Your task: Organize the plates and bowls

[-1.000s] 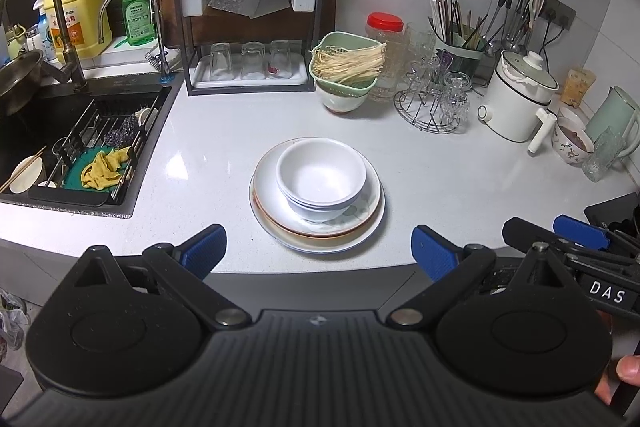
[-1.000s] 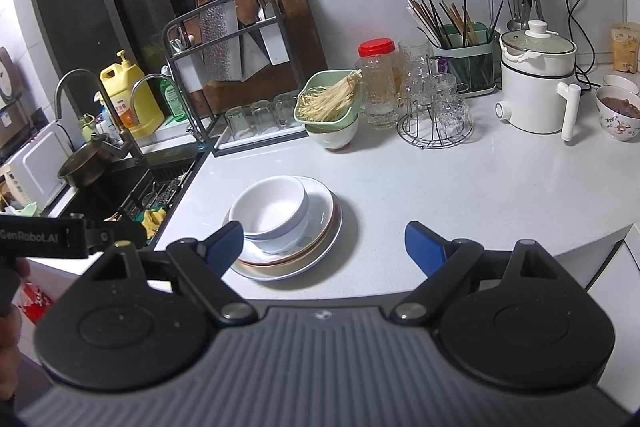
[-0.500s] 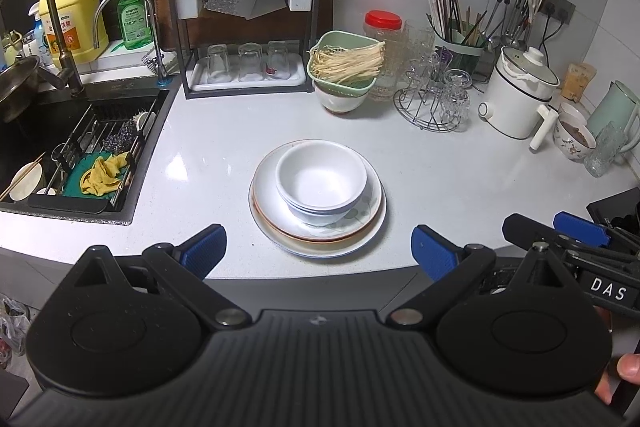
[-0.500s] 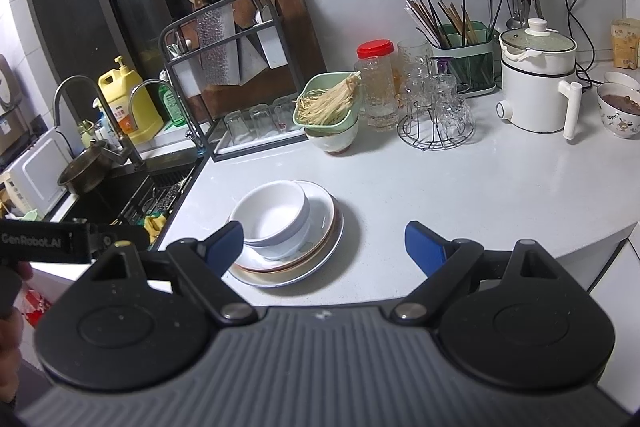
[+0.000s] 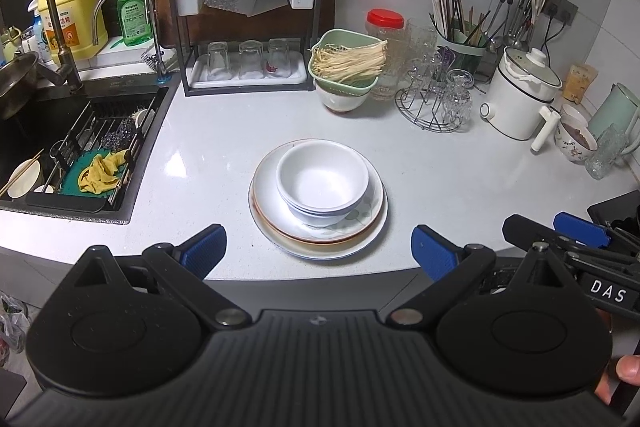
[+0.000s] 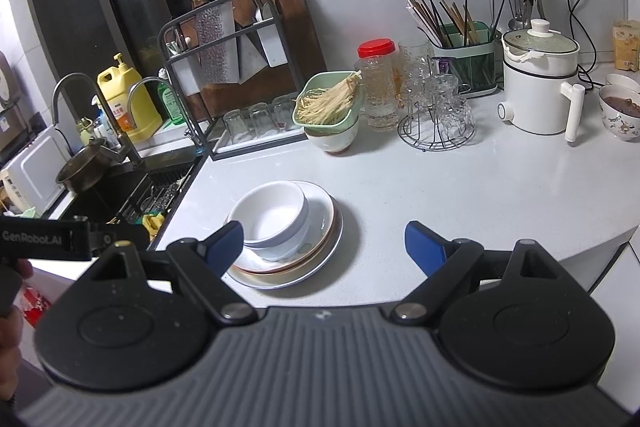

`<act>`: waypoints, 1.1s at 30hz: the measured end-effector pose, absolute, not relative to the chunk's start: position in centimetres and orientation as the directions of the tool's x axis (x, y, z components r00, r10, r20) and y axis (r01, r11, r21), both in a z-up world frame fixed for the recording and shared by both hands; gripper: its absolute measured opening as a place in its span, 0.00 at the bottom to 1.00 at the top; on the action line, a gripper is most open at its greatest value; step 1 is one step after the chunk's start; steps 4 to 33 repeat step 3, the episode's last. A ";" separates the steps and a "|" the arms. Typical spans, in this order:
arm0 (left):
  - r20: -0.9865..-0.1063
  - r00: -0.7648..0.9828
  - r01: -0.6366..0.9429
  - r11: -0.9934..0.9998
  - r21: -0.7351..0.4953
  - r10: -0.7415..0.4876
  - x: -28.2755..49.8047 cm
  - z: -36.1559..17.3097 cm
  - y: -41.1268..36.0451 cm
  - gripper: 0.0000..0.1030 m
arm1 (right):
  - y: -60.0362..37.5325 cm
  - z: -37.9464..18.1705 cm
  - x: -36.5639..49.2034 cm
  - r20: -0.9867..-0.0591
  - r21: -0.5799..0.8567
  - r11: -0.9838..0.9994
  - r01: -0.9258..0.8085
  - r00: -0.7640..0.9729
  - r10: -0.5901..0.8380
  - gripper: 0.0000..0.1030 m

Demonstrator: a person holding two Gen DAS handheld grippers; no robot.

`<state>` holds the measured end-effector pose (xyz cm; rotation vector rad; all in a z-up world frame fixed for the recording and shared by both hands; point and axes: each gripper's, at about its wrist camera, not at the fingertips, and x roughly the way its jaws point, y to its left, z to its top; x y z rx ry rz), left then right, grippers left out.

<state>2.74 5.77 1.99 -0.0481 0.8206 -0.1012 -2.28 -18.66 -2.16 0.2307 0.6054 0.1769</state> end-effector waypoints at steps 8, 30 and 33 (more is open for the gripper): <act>-0.729 0.676 0.073 0.994 -0.081 -0.109 2.9 2.0 5.7 0.97 | -18.7 -2.2 -2.3 -0.541 0.267 0.959 -0.097 0.808 0.232 0.86; -0.729 0.676 0.073 0.994 -0.081 -0.109 2.9 2.0 5.7 0.97 | -18.7 -2.2 -2.3 -0.541 0.267 0.959 -0.097 0.808 0.232 0.86; -0.729 0.676 0.073 0.994 -0.081 -0.109 2.9 2.0 5.7 0.97 | -18.7 -2.2 -2.3 -0.541 0.267 0.959 -0.097 0.808 0.232 0.86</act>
